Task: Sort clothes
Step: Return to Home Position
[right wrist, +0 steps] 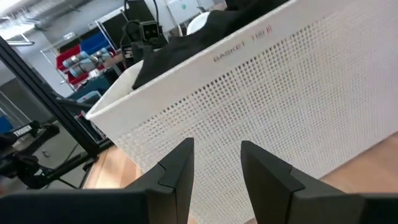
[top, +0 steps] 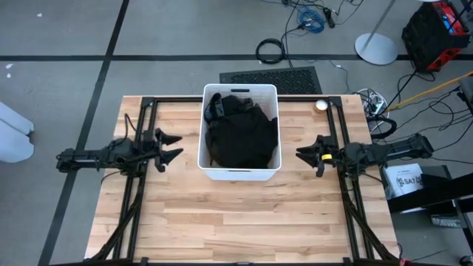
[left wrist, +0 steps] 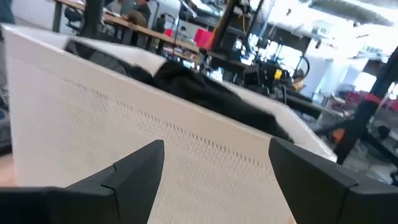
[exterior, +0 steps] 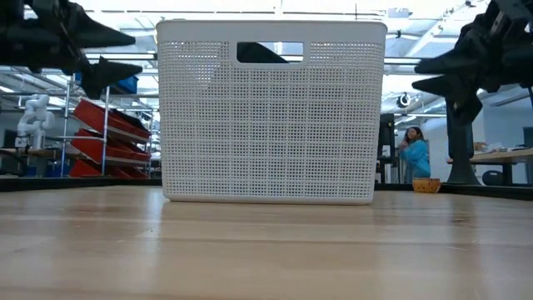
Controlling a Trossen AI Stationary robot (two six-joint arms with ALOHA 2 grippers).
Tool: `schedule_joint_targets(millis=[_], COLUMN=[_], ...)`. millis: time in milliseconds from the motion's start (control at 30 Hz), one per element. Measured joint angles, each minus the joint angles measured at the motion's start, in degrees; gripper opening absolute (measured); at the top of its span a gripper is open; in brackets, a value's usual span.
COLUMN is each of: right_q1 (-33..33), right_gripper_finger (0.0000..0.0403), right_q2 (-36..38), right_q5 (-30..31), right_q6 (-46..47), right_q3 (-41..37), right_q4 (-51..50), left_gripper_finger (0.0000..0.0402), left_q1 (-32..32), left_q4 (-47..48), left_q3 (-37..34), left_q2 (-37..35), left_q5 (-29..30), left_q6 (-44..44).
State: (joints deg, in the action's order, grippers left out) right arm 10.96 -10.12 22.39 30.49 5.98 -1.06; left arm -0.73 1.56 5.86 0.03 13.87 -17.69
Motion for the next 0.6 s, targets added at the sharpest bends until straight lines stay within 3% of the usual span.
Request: schedule_joint_targets(millis=[333,600], right_q1=[0.19,0.79], right_gripper_finger=[0.0118,0.0118], right_q2=[-0.31,-0.27], right_q5=[-2.71,-7.55], right_q6=[-2.58,-9.17], right_q3=[-5.27,-5.21], right_q4=[7.88,4.77], left_gripper_finger=[0.0299,0.0299], left_q1=[-0.04,-0.04], left_q4=[-10.22,-3.7], left_q3=[-5.44,-5.44], left_q2=[0.2,0.28], left_q5=[-6.24,-14.3], left_q6=[1.95,3.04])
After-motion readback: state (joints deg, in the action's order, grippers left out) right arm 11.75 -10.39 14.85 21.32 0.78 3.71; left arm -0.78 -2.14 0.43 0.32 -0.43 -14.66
